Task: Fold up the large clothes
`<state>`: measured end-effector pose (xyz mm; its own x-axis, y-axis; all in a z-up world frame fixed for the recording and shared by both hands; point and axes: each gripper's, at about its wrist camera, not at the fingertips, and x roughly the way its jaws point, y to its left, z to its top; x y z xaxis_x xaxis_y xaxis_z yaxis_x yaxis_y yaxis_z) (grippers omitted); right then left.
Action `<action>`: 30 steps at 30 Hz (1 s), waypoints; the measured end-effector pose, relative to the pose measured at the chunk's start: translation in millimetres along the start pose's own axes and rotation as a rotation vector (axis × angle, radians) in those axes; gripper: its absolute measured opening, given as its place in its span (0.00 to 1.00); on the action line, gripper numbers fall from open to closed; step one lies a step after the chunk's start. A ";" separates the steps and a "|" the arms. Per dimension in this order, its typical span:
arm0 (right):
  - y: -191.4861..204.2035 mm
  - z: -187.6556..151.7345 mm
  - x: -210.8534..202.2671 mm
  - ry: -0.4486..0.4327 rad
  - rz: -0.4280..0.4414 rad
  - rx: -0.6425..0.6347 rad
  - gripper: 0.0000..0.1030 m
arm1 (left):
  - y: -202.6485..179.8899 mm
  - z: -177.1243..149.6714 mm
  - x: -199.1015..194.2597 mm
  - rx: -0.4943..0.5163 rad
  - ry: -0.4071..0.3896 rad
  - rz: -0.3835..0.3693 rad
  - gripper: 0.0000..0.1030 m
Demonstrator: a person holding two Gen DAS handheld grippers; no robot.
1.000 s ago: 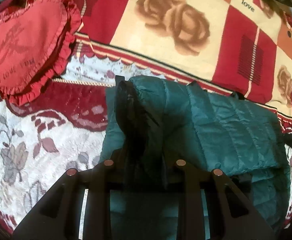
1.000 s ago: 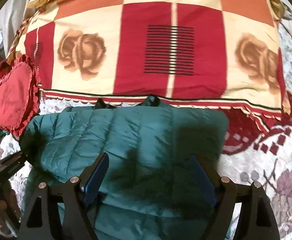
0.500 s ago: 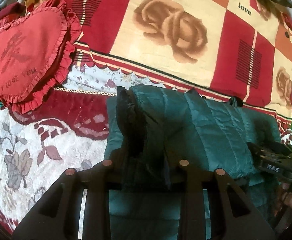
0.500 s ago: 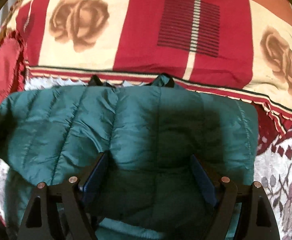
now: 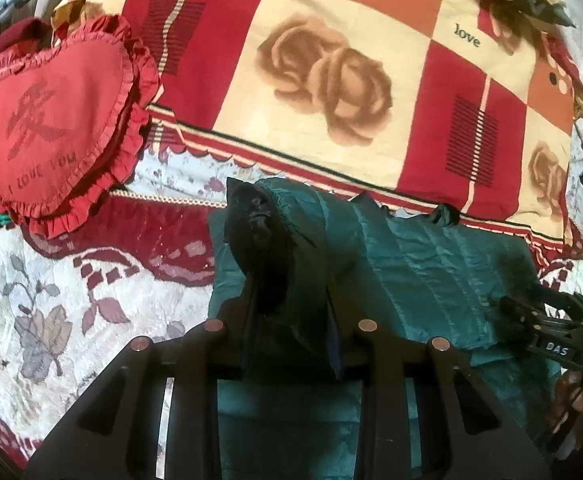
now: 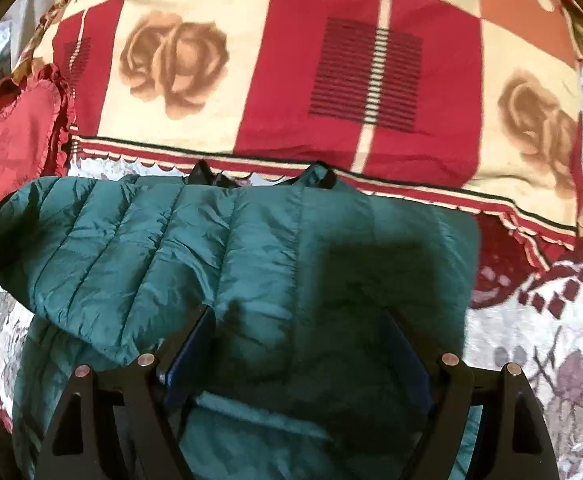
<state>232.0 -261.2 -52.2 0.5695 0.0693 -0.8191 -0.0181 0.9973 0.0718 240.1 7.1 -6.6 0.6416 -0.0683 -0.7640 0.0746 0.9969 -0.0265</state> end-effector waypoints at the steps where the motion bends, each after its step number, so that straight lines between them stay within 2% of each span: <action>1: -2.1 -1.1 -2.7 0.000 0.003 0.005 0.79 | -1.5 0.5 -1.1 0.003 -0.003 0.002 0.27; 6: -15.3 -5.9 -17.7 -0.019 -0.002 0.026 0.79 | -2.7 1.8 -7.6 -0.020 -0.005 -0.010 0.27; 11: -30.8 -7.1 -19.5 -0.023 -0.021 0.060 0.79 | 0.2 6.0 -24.8 -0.045 -0.047 -0.055 0.27; 12: -33.0 -7.5 -18.2 -0.020 -0.024 0.068 0.79 | -0.5 6.4 -25.1 -0.044 -0.045 -0.059 0.32; 16: -39.5 -6.8 -7.0 0.007 -0.019 0.104 0.79 | -6.8 6.5 -18.2 -0.015 -0.033 -0.032 0.32; 21: -35.1 -6.7 0.3 0.028 -0.016 0.095 0.79 | 16.1 17.2 -28.4 -0.105 -0.069 -0.069 0.32; 24: -32.2 -4.5 -1.0 0.019 -0.017 0.086 0.79 | 25.5 23.4 -31.3 -0.121 -0.077 -0.067 0.32; 30: -24.8 1.2 -4.4 0.004 -0.013 0.077 0.79 | 12.9 12.0 -7.7 -0.073 -0.004 -0.061 0.32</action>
<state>231.0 -286.3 -49.6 0.5657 0.0564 -0.8227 0.0525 0.9932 0.1041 245.3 20.0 6.7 0.6405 -0.1286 -0.7571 0.0576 0.9912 -0.1196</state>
